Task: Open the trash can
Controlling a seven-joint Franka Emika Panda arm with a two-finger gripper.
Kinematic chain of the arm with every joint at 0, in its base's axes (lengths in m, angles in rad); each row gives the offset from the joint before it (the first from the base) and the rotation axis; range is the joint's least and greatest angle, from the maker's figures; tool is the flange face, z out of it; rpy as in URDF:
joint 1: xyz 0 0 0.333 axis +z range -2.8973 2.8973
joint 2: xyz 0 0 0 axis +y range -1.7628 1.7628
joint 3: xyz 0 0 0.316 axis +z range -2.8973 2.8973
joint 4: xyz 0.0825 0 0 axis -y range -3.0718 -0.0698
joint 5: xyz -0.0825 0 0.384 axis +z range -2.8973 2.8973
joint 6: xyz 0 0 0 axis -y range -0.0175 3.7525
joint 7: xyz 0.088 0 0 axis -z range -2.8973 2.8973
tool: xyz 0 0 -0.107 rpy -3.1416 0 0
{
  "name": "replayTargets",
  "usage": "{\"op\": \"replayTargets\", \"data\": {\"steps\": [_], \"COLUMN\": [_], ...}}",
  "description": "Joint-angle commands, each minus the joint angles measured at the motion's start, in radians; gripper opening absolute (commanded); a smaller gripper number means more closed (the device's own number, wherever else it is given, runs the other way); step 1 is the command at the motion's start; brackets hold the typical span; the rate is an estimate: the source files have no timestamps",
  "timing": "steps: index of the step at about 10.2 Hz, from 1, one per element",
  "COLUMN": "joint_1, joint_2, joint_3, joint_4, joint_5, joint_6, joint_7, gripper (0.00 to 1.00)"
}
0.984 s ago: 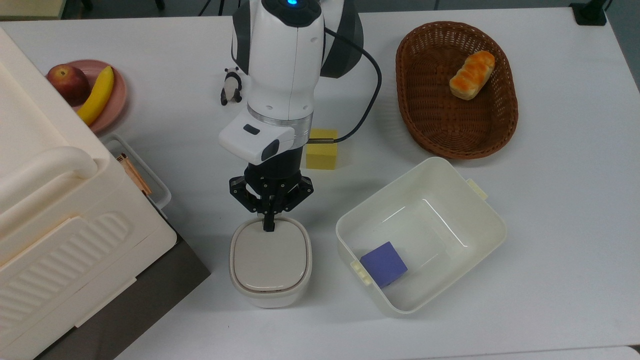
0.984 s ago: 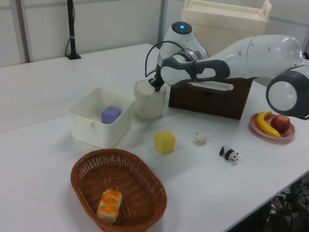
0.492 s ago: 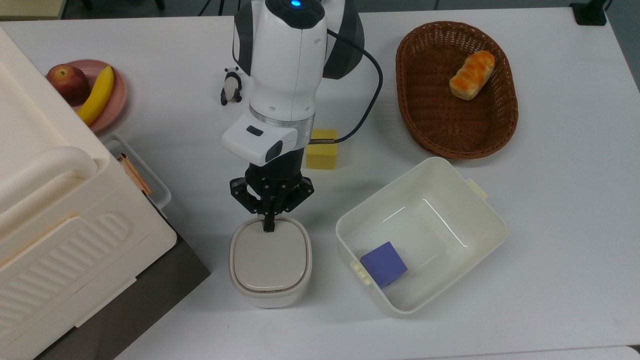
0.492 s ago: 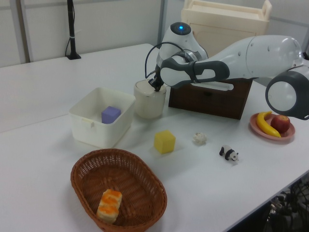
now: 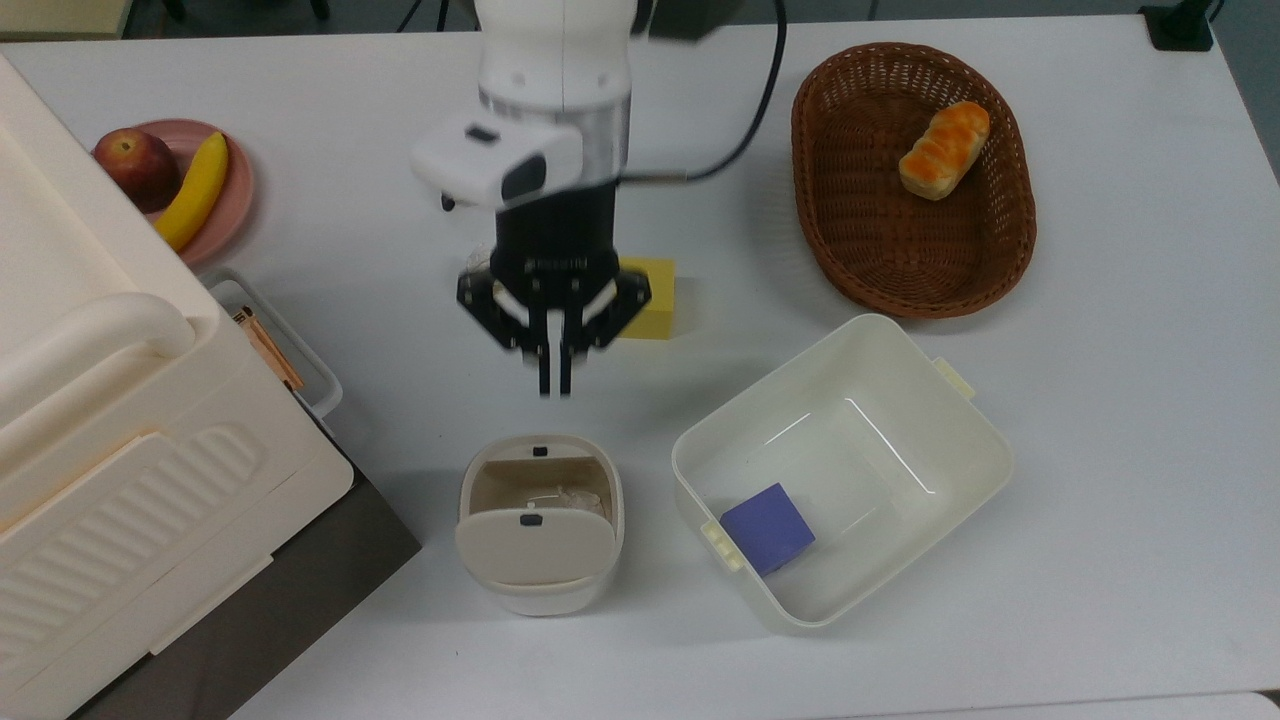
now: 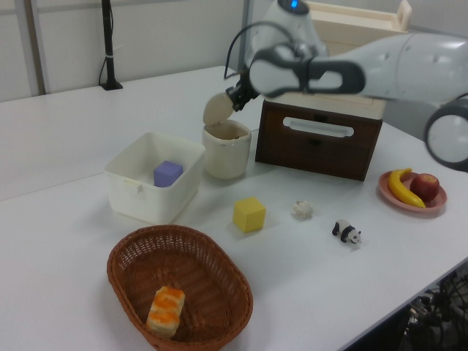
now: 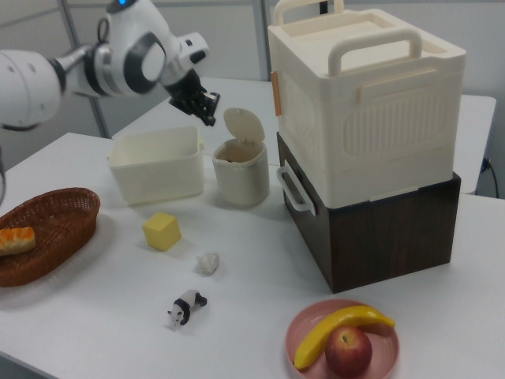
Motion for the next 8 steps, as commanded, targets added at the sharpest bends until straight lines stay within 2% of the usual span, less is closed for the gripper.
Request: {"op": "replayTargets", "data": {"steps": [1, 5, 6, 7, 8], "joint_1": [0.007, 0.042, 0.042, 0.044, 0.044], "joint_2": [-0.178, -0.326, -0.354, -0.373, -0.379], "joint_3": [0.031, 0.035, 0.027, -0.012, -0.031], "joint_4": [-0.086, -0.112, -0.117, -0.115, -0.112], "joint_5": [0.037, 0.039, 0.040, 0.071, 0.104], "joint_6": [-0.349, -0.703, -0.745, -0.748, -0.748], "joint_7": [-0.005, 0.000, 0.000, 0.000, 0.000], "gripper": [1.00, 1.00, 1.00, 1.00, 1.00]}}
